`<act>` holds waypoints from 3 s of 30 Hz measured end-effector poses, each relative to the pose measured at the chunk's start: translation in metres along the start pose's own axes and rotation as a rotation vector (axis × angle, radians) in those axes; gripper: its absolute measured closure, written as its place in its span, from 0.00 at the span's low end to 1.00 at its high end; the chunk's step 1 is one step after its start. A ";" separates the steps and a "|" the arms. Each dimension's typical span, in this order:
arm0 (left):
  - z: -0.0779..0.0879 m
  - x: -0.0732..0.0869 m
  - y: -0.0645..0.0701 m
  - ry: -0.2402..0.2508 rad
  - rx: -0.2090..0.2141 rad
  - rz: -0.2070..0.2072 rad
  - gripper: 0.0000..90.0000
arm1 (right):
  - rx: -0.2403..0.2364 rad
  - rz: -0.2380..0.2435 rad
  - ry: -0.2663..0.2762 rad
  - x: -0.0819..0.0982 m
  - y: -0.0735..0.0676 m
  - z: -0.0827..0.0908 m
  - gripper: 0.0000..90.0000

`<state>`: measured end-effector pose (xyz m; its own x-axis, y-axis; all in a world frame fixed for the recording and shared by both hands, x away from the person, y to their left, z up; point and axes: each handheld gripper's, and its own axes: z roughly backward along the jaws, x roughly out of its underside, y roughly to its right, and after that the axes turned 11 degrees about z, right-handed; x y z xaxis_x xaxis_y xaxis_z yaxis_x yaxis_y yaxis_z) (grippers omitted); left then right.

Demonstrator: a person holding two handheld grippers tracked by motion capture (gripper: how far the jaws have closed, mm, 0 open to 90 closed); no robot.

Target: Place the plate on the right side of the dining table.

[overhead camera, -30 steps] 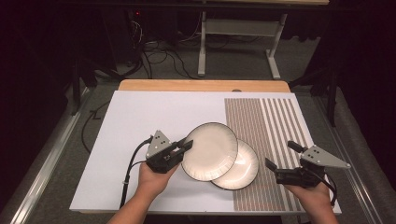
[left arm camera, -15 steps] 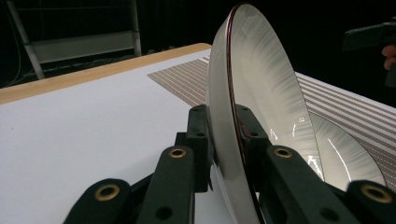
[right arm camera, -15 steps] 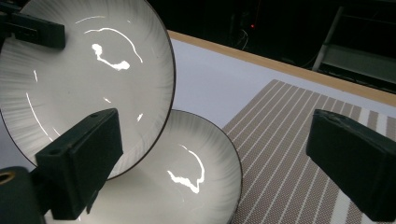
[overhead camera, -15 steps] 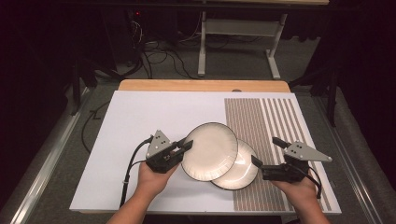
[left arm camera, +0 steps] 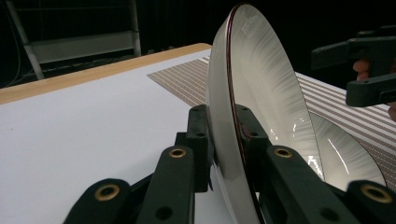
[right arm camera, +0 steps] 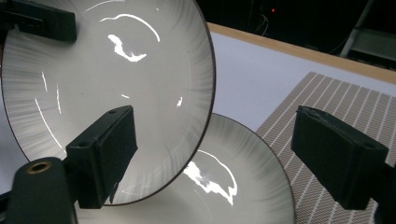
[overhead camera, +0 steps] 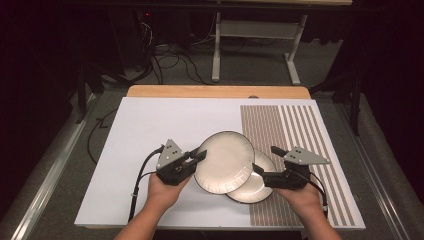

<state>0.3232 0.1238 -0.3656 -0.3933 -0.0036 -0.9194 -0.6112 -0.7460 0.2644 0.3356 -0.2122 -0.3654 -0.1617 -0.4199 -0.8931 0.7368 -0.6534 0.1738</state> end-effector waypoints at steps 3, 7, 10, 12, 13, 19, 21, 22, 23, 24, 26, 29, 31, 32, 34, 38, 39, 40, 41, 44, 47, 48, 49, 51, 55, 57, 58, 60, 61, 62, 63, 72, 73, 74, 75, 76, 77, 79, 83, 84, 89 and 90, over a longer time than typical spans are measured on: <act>0.000 0.000 0.000 0.001 0.000 0.000 0.88 | -0.021 -0.022 -0.020 0.000 -0.003 -0.009 0.22; 0.000 0.000 0.000 0.001 0.000 0.000 0.88 | -0.035 -0.031 -0.043 0.001 -0.010 -0.021 0.32; 0.000 0.000 0.000 0.001 0.001 0.000 0.88 | -0.045 -0.049 -0.063 0.002 -0.014 -0.028 0.39; 0.000 0.000 0.000 0.001 0.001 0.000 0.88 | -0.055 -0.051 -0.074 0.003 -0.016 -0.032 0.43; 0.000 0.000 0.000 0.001 0.001 0.000 0.88 | -0.057 -0.049 -0.077 0.003 -0.016 -0.033 0.45; 0.000 0.000 0.000 0.004 0.002 -0.004 0.88 | -0.099 -0.099 -0.095 0.008 -0.013 -0.038 0.61; 0.000 0.000 0.000 0.004 0.002 -0.003 0.88 | -0.106 -0.114 -0.103 0.010 -0.012 -0.039 0.65; 0.001 0.000 0.000 0.004 0.002 -0.003 0.88 | -0.117 -0.124 -0.104 0.010 -0.012 -0.039 0.68; 0.001 0.001 0.000 0.005 0.003 -0.004 0.88 | -0.124 -0.135 -0.107 0.011 -0.011 -0.039 0.70; 0.001 0.001 0.000 0.005 0.003 -0.005 0.88 | -0.128 -0.135 -0.103 0.011 -0.010 -0.040 0.71; 0.001 0.000 0.001 0.006 0.003 -0.005 0.88 | -0.140 -0.147 -0.107 0.012 -0.010 -0.040 0.74; 0.001 0.000 0.001 0.005 0.003 -0.004 0.88 | -0.146 -0.165 -0.110 0.015 -0.009 -0.040 0.78; 0.001 0.001 0.000 0.005 0.003 -0.003 0.88 | -0.152 -0.178 -0.108 0.015 -0.008 -0.040 0.80; 0.000 0.000 0.000 0.005 0.003 -0.001 0.88 | -0.155 -0.184 -0.107 0.016 -0.008 -0.040 0.80; 0.000 0.000 0.000 0.003 0.004 0.007 0.88 | -0.161 -0.196 -0.103 0.016 -0.007 -0.040 0.81; 0.001 0.000 0.000 -0.002 0.011 0.021 0.88 | -0.186 -0.231 -0.095 0.018 -0.003 -0.040 0.85; 0.001 0.000 0.000 -0.003 0.011 0.024 0.88 | -0.187 -0.240 -0.096 0.018 -0.003 -0.039 0.86; 0.001 -0.001 0.000 -0.004 0.012 0.030 0.88 | -0.190 -0.248 -0.093 0.018 -0.002 -0.039 0.86; 0.002 -0.001 0.000 -0.006 0.013 0.036 0.88 | -0.193 -0.256 -0.091 0.018 -0.002 -0.038 0.87; 0.003 -0.002 0.000 -0.014 0.017 0.052 0.89 | -0.195 -0.270 -0.088 0.017 -0.002 -0.035 0.88; 0.004 -0.003 0.001 -0.016 0.022 0.062 0.90 | -0.193 -0.289 -0.065 0.016 -0.001 -0.030 0.93; 0.005 -0.004 0.002 -0.017 0.023 0.058 0.90 | -0.194 -0.293 -0.055 0.015 0.000 -0.028 0.94; 0.005 -0.004 0.004 -0.020 0.022 0.051 0.90 | -0.193 -0.305 -0.041 0.015 0.001 -0.025 0.96; 0.005 -0.005 0.007 -0.023 0.026 0.048 0.90 | -0.181 -0.284 -0.026 0.012 0.002 -0.020 0.96; 0.004 -0.010 0.011 -0.020 0.039 0.047 0.90 | -0.160 -0.263 0.003 0.008 0.004 -0.010 0.96; 0.003 -0.013 0.013 -0.020 0.045 0.047 0.90 | -0.144 -0.249 0.016 0.005 0.006 -0.004 0.97; 0.001 -0.015 0.015 -0.020 0.049 0.047 0.90 | -0.141 -0.246 0.017 0.004 0.006 -0.001 0.97; -0.002 -0.019 0.018 -0.025 0.054 0.040 0.90 | -0.127 -0.230 0.024 0.002 0.009 0.004 0.97; -0.005 -0.022 0.020 -0.029 0.058 0.034 0.90 | -0.118 -0.220 0.027 0.001 0.011 0.007 0.97; -0.007 -0.024 0.021 -0.030 0.060 0.034 0.90 | -0.110 -0.214 0.034 0.000 0.014 0.011 0.97; -0.010 -0.027 0.023 -0.032 0.064 0.036 0.90 | -0.105 -0.213 0.035 -0.001 0.015 0.013 0.97; -0.045 -0.046 0.036 -0.062 0.108 0.020 0.90 | -0.024 -0.198 0.047 -0.002 0.040 0.038 0.97; -0.052 -0.048 0.039 -0.069 0.111 0.016 0.90 | -0.016 -0.200 0.046 -0.001 0.044 0.040 0.97; -0.057 -0.050 0.041 -0.075 0.114 0.015 0.90 | -0.006 -0.200 0.046 0.001 0.048 0.043 0.97; -0.061 -0.051 0.043 -0.079 0.118 0.013 0.90 | -0.001 -0.199 0.044 0.003 0.052 0.046 0.97; -0.067 -0.053 0.046 -0.083 0.124 0.008 0.90 | 0.001 -0.206 0.043 0.004 0.055 0.048 0.97; -0.071 -0.053 0.048 -0.084 0.127 0.005 0.90 | 0.009 -0.205 0.042 0.006 0.059 0.051 0.97; -0.081 -0.055 0.052 -0.092 0.134 0.007 0.90 | 0.022 -0.204 0.041 0.009 0.065 0.056 0.97; -0.101 -0.058 0.059 -0.107 0.146 0.007 0.90 | 0.055 -0.207 0.040 0.017 0.079 0.066 0.97; -0.107 -0.059 0.062 -0.112 0.151 0.007 0.90 | 0.061 -0.209 0.043 0.018 0.081 0.067 0.97; -0.129 -0.062 0.070 -0.121 0.167 0.013 0.90 | 0.112 -0.219 0.047 0.027 0.096 0.079 0.97; -0.134 -0.063 0.072 -0.124 0.173 0.015 0.90 | 0.118 -0.222 0.049 0.027 0.098 0.081 0.97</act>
<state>0.3961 -0.0196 -0.3277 -0.4783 0.0759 -0.8749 -0.7094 -0.6207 0.3340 0.3500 -0.3387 -0.3391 -0.2769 -0.2294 -0.9331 0.6044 -0.7965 0.0164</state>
